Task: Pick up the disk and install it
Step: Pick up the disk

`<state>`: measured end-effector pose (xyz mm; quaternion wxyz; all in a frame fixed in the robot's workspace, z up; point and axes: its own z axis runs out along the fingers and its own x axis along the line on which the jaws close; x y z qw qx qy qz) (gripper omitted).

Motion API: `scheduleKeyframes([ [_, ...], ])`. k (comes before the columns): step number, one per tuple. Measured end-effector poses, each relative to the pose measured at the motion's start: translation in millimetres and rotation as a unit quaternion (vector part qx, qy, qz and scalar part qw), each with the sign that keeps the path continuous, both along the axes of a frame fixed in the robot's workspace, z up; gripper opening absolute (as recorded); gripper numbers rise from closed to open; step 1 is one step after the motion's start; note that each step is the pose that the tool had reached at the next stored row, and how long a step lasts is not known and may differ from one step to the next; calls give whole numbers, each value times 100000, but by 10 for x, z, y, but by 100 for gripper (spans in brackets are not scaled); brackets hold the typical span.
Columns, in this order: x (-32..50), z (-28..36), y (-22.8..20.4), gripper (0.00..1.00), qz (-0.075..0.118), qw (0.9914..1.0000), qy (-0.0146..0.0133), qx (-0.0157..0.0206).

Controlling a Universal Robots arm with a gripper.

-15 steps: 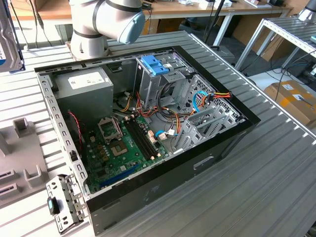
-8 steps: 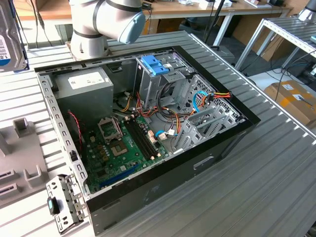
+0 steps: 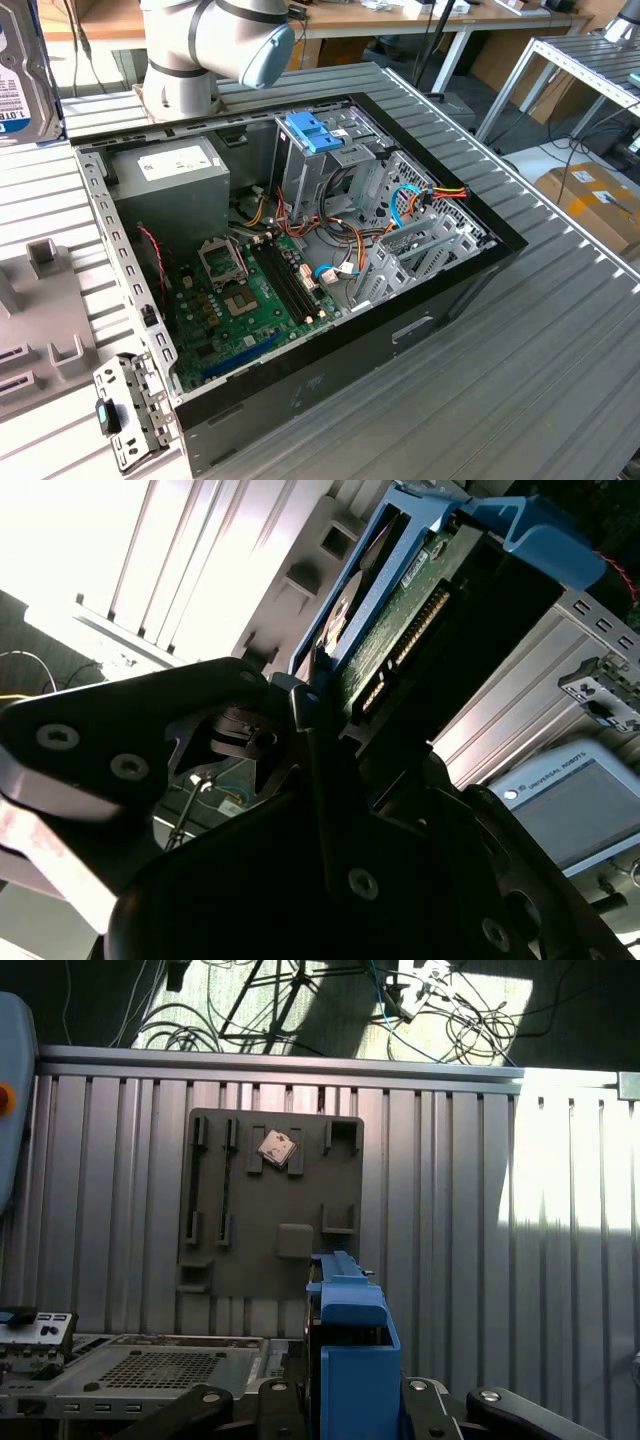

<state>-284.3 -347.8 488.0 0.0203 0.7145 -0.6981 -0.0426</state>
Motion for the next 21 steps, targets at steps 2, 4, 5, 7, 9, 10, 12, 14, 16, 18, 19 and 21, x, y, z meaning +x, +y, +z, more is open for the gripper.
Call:
scheduleKeyframes([
  [2,26,-1,0,36,3,100000,0,-1],
  [4,50,-3,0,36,3,100000,0,1],
  [5,59,-3,0,36,1,100000,1,0],
  [7,75,-3,0,36,-4,100000,3,-2],
  [9,93,-4,0,36,2,100000,0,1],
  [10,101,-4,0,36,1,100000,2,-1],
  [12,118,-5,0,36,2,100000,-1,1],
  [14,141,-6,0,36,2,100000,3,-4],
  [16,164,-7,0,36,-3,100000,0,0],
  [18,182,-8,0,36,0,100000,0,-1],
  [19,202,-8,0,36,1,100000,-1,0],
  [21,222,-9,0,36,1,100000,4,-1],
])
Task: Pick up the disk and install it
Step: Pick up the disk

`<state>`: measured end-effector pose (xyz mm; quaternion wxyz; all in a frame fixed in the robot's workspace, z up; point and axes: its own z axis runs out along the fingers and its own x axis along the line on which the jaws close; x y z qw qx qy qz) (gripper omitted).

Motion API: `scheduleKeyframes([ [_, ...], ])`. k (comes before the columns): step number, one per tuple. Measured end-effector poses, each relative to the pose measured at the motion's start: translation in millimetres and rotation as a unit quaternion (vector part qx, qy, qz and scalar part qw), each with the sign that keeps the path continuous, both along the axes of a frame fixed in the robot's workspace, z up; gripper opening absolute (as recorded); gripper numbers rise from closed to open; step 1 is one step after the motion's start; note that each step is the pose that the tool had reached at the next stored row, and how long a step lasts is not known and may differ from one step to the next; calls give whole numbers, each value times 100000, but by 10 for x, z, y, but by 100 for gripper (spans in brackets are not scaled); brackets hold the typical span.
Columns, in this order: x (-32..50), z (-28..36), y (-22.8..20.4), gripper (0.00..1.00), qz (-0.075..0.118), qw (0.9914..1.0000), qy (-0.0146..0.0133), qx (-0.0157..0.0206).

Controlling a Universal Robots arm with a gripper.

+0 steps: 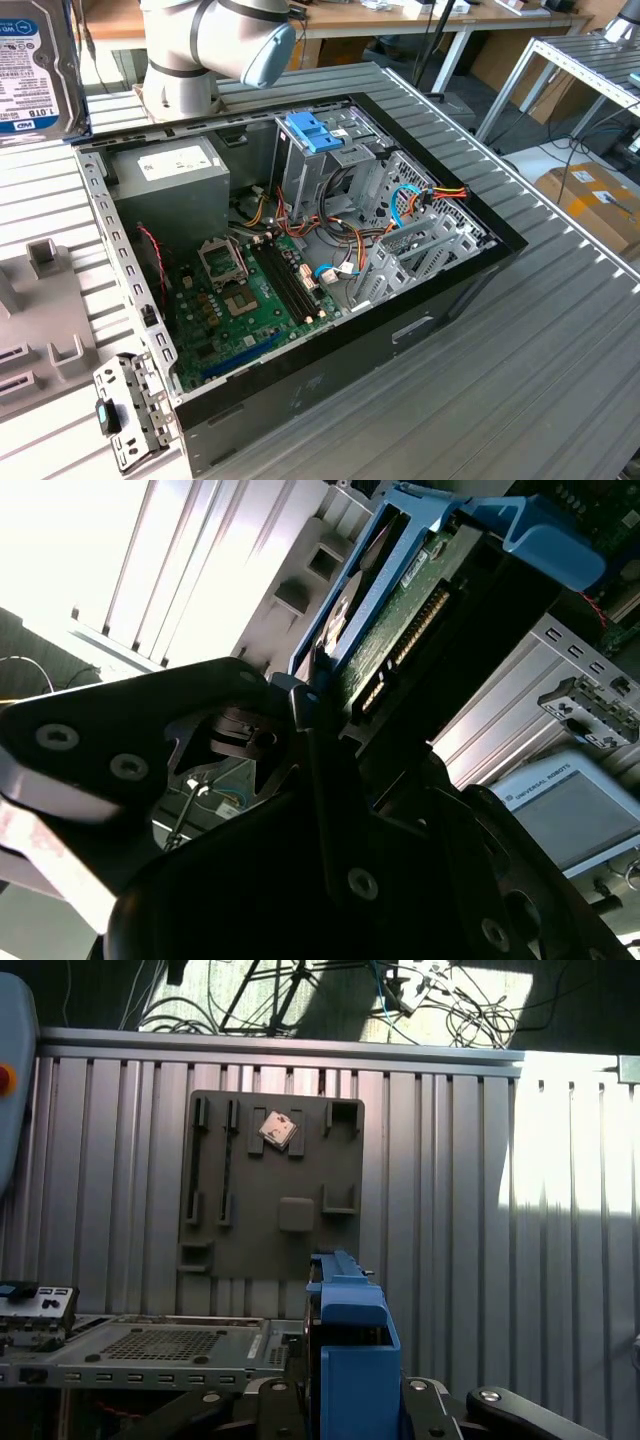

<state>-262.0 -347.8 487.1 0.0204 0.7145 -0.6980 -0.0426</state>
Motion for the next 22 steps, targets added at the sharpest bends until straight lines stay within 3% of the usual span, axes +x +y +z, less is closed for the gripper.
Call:
scheduleKeyframes([
  [22,257,-11,0,36,2,100000,-5,2],
])
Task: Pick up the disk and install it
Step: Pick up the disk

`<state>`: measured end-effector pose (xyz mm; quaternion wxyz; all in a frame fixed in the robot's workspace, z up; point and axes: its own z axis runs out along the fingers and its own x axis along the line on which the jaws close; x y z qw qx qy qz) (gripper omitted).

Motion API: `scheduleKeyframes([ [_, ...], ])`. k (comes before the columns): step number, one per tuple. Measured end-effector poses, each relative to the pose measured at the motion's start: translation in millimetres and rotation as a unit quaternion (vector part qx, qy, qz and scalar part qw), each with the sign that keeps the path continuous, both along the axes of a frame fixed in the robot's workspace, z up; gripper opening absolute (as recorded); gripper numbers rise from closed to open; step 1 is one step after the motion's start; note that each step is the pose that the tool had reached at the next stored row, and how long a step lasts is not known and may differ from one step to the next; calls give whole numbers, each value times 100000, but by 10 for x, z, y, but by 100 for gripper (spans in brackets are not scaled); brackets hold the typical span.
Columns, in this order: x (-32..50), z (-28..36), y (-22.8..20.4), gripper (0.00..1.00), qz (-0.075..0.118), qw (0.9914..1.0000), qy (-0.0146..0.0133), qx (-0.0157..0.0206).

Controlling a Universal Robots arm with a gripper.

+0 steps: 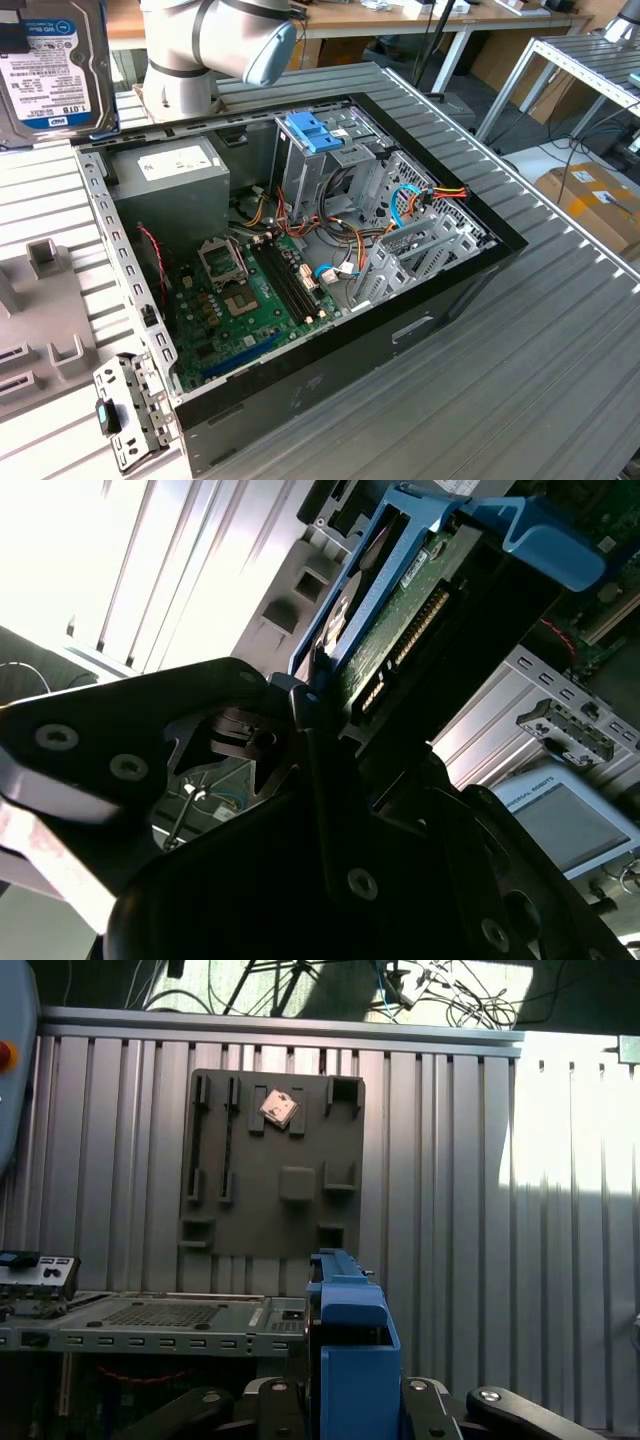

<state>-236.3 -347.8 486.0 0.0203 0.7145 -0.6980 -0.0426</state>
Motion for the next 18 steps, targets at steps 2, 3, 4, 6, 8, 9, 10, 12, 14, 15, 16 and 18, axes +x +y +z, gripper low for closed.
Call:
scheduleKeyframes([
  [2,33,-1,0,36,-2,100000,2,-2],
  [3,44,-2,0,36,0,100000,3,-2],
  [4,51,-2,0,36,-1,100000,4,-1],
  [6,84,-4,0,36,-4,100000,2,-2],
  [8,105,-5,0,36,-2,100000,2,-1],
  [9,112,-5,0,36,-3,100000,2,0],
  [10,120,-6,0,36,-2,100000,1,-1],
  [12,140,-7,0,36,-3,100000,1,1],
  [14,159,-8,0,36,-2,100000,2,1],
  [15,168,-8,0,36,-3,100000,2,-2],
  [16,180,-8,0,36,0,100000,2,0],
  [18,206,-10,0,36,-3,100000,2,-1],
])
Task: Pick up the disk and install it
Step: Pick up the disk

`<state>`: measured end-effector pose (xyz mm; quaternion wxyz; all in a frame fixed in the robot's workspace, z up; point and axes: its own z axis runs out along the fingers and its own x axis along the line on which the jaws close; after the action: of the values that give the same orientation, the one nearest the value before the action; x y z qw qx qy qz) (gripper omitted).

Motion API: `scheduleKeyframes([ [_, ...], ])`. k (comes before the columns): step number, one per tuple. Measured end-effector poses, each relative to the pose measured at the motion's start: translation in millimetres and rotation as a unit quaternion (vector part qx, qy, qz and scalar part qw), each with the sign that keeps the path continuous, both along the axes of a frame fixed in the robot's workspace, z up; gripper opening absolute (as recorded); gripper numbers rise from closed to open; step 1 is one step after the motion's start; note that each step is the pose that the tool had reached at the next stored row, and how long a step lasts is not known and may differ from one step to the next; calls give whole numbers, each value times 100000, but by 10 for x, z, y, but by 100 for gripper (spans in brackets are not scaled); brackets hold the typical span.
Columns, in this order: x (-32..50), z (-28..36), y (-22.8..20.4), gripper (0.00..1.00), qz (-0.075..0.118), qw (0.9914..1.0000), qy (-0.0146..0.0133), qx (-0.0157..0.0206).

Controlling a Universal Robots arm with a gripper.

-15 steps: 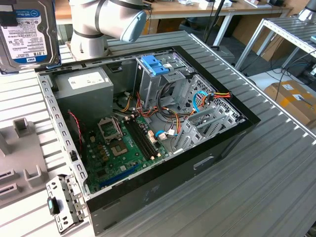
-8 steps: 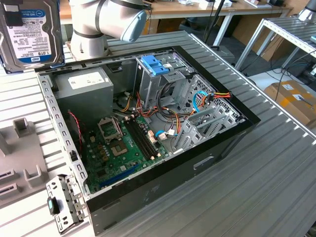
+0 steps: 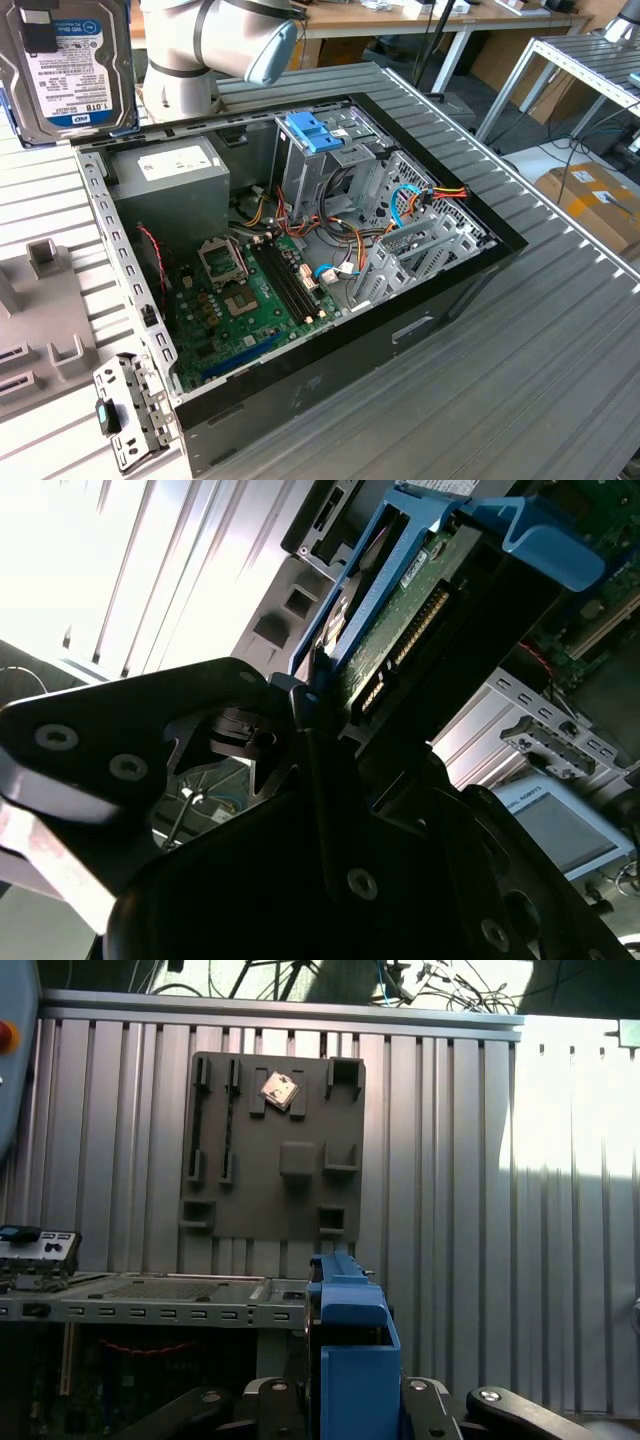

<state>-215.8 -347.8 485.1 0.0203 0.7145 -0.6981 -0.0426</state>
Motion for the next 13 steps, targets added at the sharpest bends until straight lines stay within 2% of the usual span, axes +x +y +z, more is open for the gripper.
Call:
scheduleKeyframes([
  [13,166,-7,0,36,2,100000,0,0],
])
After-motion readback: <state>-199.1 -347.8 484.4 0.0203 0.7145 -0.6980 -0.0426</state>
